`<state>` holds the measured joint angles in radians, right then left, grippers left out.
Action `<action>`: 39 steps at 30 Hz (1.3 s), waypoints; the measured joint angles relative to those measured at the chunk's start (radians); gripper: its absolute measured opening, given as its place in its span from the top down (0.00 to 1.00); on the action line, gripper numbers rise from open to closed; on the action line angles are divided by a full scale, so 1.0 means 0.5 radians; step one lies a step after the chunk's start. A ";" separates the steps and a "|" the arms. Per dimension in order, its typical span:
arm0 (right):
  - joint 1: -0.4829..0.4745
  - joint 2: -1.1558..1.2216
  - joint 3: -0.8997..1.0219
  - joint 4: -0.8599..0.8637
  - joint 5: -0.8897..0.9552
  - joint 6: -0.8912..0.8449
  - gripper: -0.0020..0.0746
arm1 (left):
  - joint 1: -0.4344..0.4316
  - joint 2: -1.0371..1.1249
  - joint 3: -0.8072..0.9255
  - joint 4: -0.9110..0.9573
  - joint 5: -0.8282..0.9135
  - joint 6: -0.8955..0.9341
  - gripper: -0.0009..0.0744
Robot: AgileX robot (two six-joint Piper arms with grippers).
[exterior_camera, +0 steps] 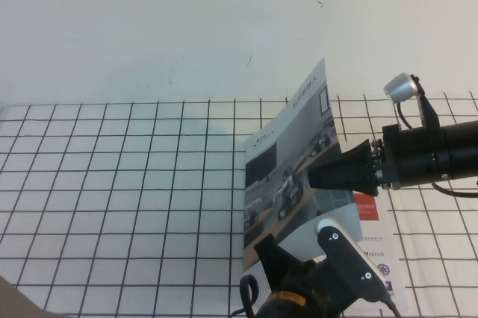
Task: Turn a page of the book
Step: Open the closed book
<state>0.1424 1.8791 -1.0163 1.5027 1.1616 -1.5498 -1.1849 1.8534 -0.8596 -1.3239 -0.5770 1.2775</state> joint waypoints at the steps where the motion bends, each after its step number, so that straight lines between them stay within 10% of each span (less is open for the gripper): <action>1: 0.000 0.000 -0.009 -0.069 0.000 -0.013 0.45 | 0.000 0.000 0.000 -0.005 -0.005 0.002 0.99; 17: 0.004 -0.417 -0.609 -0.724 0.054 0.344 0.63 | 0.000 0.000 0.000 -0.031 -0.039 0.016 0.99; 26: 0.008 -0.572 -0.715 -1.871 -0.254 1.349 0.94 | 0.000 0.000 0.000 -0.031 -0.065 -0.022 0.99; 39: 0.008 -0.194 0.261 -1.043 -0.904 0.679 0.97 | 0.064 0.000 0.000 -0.026 -0.112 -0.023 0.99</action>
<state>0.1465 1.7820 -0.8860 0.9812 0.7094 -1.2102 -1.1532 1.8534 -0.8596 -1.3368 -0.6332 1.2660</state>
